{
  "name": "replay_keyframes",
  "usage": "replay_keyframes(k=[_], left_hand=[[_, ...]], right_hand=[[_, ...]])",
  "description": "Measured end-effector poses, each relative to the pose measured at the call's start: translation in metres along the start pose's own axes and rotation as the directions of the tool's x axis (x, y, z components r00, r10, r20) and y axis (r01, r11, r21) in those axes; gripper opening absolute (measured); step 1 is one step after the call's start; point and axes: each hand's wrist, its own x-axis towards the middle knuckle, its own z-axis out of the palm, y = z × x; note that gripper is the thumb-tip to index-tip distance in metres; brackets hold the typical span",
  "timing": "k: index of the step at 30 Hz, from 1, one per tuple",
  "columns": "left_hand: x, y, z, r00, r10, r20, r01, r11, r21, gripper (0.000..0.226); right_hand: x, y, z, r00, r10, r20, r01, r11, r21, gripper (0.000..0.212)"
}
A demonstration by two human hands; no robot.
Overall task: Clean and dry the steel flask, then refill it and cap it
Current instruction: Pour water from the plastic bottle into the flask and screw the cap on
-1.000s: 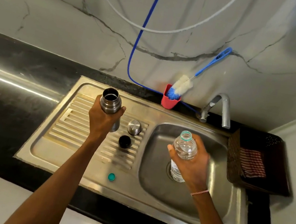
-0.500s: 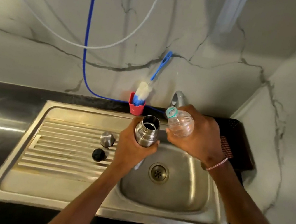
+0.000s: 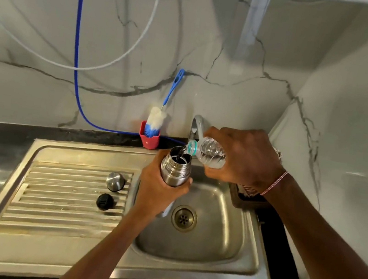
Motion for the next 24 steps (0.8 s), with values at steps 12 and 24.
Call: replay_keyframes(k=[12,24], left_hand=[[-0.004,0.007,-0.013,0.999,0.007,-0.037,-0.008,1.000,-0.012,0.076],[-0.007,0.009,-0.019,0.999,0.000,-0.041,-0.002,0.999,-0.036,0.071]], right_hand=[[0.015,0.002,-0.024,0.999,-0.027,-0.039,0.025,0.998,-0.064,0.061],[0.020,-0.003,-0.029,0.999,-0.053,0.006,0.054,0.992,-0.111,0.062]])
